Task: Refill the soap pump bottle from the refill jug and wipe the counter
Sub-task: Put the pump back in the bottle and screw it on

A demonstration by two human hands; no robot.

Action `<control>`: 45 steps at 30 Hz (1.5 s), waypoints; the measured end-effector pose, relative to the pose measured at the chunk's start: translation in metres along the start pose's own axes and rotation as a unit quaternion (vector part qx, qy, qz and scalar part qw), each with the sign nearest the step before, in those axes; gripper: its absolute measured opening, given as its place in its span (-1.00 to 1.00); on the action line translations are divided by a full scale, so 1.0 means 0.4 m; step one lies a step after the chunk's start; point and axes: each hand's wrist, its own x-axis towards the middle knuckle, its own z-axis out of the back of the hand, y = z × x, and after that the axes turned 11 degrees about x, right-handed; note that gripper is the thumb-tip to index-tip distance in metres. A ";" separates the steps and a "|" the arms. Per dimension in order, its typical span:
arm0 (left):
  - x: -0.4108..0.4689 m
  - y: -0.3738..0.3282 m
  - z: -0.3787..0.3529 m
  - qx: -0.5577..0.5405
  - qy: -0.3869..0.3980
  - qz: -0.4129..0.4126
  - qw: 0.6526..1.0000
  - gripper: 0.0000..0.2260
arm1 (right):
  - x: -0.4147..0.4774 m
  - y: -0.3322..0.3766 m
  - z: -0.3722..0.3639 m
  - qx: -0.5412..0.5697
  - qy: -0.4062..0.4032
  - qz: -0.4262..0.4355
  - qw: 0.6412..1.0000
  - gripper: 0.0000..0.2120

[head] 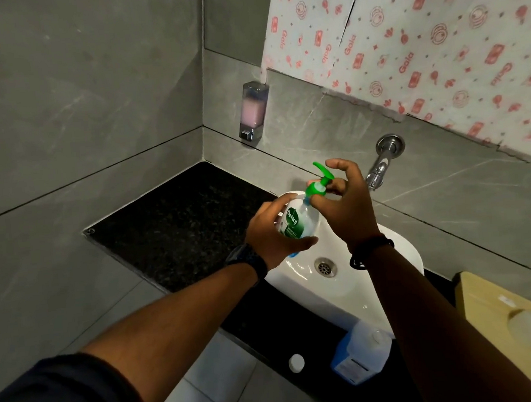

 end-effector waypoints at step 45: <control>-0.012 -0.003 -0.006 -0.032 -0.015 0.015 0.999 -0.27 | -0.026 -0.009 -0.007 0.002 -0.036 0.005 0.999 -0.33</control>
